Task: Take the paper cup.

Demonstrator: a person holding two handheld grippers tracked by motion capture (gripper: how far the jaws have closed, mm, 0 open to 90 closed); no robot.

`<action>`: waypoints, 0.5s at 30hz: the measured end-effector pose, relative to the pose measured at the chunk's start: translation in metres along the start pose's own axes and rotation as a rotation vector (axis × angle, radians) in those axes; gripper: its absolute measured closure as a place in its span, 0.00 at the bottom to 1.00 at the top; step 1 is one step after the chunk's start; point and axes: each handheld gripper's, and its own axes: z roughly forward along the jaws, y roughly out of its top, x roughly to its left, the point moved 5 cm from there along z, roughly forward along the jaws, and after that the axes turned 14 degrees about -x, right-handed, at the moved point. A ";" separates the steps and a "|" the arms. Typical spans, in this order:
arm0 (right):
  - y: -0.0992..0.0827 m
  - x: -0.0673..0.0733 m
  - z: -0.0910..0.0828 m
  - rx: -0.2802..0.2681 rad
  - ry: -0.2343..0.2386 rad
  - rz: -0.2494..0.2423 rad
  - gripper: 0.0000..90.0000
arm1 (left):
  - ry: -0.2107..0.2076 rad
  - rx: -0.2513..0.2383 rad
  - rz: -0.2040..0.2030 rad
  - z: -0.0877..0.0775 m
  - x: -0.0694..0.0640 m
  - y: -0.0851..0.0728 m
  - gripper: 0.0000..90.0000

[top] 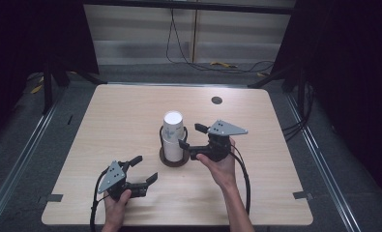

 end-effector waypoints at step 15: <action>0.015 -0.004 0.029 0.089 0.062 -0.008 0.18 | 0.001 -0.005 0.003 -0.001 0.000 0.000 0.18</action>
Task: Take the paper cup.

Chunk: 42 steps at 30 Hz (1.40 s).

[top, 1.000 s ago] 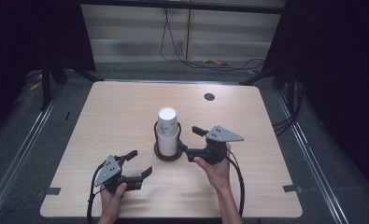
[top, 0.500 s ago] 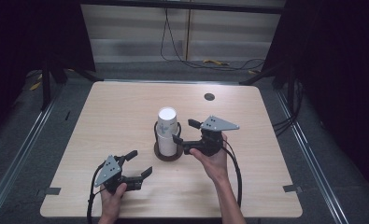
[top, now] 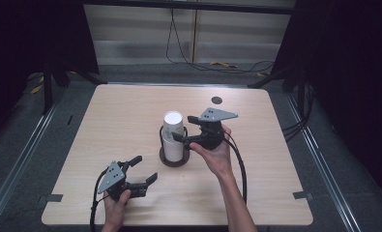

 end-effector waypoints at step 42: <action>0.000 -0.013 0.040 0.125 0.066 0.029 0.31 | -0.016 -0.012 -0.011 0.000 -0.001 0.000 0.18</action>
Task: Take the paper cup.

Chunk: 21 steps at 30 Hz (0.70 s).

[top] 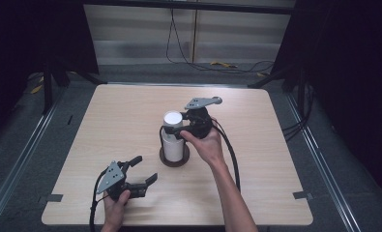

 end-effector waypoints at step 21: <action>0.010 0.006 -0.005 -0.054 -0.031 -0.020 0.36 | -0.015 0.005 0.005 -0.001 0.001 0.000 0.18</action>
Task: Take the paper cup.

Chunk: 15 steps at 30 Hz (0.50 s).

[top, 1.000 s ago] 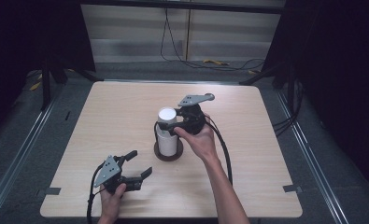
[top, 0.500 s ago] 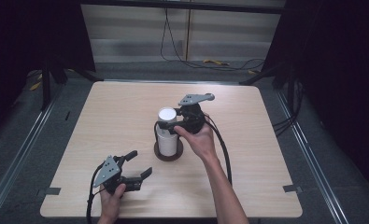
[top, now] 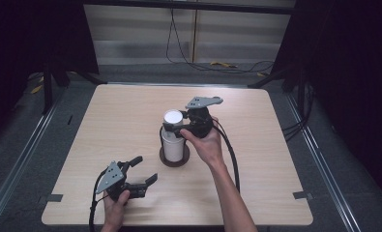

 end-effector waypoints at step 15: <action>0.011 -0.001 -0.008 -0.062 -0.013 0.008 0.36 | 0.000 -0.002 0.000 0.000 0.000 0.000 0.18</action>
